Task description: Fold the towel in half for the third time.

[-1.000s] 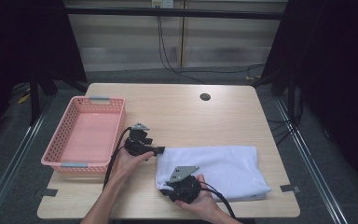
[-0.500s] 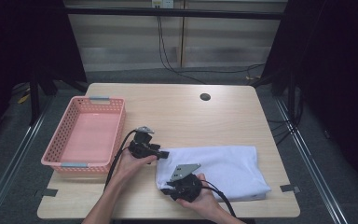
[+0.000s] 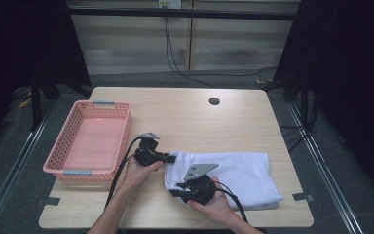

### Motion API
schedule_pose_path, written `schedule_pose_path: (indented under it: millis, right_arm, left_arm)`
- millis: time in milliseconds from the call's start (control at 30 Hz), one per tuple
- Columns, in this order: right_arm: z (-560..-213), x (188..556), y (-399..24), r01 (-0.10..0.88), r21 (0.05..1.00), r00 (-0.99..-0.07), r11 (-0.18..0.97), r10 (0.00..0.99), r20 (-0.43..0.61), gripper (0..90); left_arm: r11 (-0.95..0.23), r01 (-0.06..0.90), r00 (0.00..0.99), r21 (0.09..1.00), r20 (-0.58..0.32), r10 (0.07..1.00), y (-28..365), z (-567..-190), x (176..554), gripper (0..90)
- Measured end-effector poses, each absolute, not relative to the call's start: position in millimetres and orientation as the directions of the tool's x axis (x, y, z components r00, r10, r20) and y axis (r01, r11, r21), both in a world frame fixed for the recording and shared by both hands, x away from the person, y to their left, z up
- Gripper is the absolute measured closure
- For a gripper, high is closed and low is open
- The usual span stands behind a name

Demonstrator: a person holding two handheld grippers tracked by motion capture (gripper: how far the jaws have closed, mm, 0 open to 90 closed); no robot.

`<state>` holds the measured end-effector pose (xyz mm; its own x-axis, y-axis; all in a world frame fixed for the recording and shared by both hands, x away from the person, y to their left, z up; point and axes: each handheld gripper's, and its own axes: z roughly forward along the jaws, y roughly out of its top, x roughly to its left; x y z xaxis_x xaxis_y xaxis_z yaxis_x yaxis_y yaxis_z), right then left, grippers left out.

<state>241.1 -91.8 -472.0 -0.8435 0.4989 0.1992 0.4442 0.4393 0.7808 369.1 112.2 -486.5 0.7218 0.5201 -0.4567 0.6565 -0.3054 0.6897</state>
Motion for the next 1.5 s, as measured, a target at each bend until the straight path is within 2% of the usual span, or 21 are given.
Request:
schedule_pose_path:
  millis: [300,700,833,1033,1500]
  right_arm:
    - [-429,256,-101,0.414,0.844,-0.839,0.340,0.502,0.209,77.0]
    - [-379,265,-50,0.328,0.898,-0.883,0.293,0.432,0.181,77.4]
    - [-367,266,-34,0.296,0.916,-0.889,0.271,0.428,0.161,77.4]
    - [-394,265,-51,0.349,0.903,-0.866,0.250,0.455,0.208,77.4]
    - [-431,222,-159,0.432,0.877,-0.749,0.210,0.626,0.219,76.4]
  left_arm:
    - [-0.253,0.638,0.725,0.728,-0.455,0.517,117,-445,384,79.7]
    - [-0.246,0.582,0.725,0.775,-0.357,0.589,170,-372,376,79.6]
    - [-0.248,0.576,0.718,0.779,-0.338,0.608,174,-365,376,79.3]
    - [-0.276,0.588,0.731,0.760,-0.353,0.584,146,-399,380,78.7]
    - [-0.405,0.572,0.791,0.714,-0.349,0.502,33,-428,381,75.6]
